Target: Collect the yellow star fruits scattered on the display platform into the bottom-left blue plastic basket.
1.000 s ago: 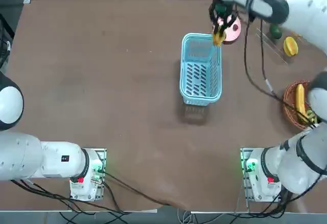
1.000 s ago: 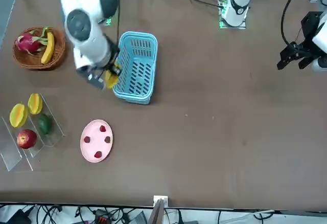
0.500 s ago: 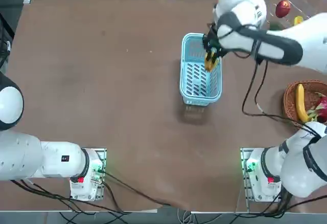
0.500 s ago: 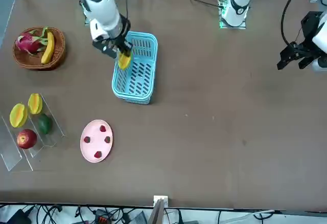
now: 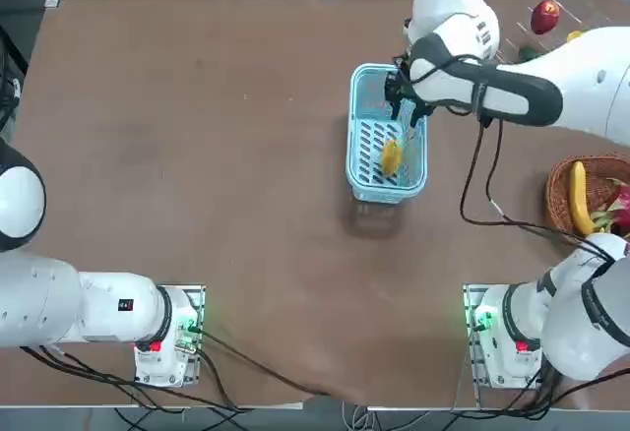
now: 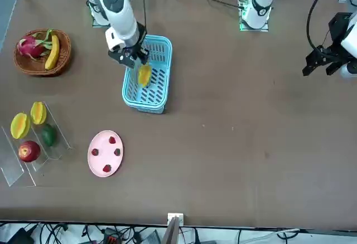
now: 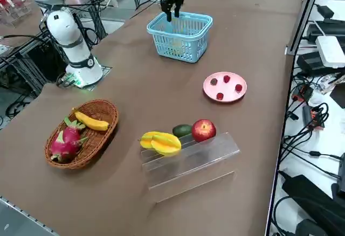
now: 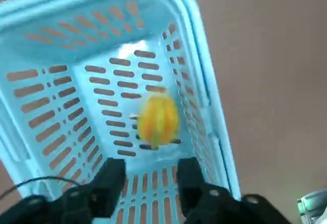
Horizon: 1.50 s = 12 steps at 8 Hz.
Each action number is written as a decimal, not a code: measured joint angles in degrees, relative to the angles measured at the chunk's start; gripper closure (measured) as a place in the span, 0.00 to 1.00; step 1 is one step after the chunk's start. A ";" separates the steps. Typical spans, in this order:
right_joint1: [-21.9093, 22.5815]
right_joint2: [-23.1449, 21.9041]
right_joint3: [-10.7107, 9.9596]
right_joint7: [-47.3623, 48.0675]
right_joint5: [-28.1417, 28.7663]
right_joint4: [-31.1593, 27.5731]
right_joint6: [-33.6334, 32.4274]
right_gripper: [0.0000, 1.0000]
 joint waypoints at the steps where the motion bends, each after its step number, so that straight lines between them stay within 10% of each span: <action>1: -1.02 -0.08 -0.15 -0.01 -0.01 1.95 -1.15 0.13; 2: -2.65 -0.16 -0.23 -0.01 -0.05 4.50 -2.90 0.00; 6: -17.72 1.06 -0.88 -9.85 -0.61 12.28 -6.20 0.00; 12: -45.93 12.43 -1.48 -52.34 -7.82 22.78 -8.94 0.04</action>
